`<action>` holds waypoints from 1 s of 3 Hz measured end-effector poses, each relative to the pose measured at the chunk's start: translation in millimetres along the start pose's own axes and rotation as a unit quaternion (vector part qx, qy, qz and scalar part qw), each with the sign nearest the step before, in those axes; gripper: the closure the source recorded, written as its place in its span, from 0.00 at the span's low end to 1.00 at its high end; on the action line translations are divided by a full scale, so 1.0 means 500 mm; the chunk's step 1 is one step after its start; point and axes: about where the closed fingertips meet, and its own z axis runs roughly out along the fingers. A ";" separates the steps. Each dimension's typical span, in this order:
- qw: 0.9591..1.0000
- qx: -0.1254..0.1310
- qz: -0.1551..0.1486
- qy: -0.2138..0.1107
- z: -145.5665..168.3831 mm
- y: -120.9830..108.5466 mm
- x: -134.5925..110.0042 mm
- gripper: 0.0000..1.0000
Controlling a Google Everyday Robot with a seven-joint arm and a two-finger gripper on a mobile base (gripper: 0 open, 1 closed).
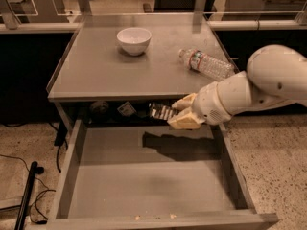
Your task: Pick rxbar chocolate from top drawer and place on counter
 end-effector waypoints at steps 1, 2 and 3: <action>0.998 -0.021 -0.024 -0.047 -0.070 -0.029 -0.047 1.00; 0.994 -0.041 -0.058 -0.079 -0.105 -0.016 -0.095 1.00; 0.994 -0.044 -0.056 -0.084 -0.098 -0.021 -0.102 1.00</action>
Offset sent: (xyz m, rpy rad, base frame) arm -0.0012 -0.0042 0.0960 0.1918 -0.0967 0.2063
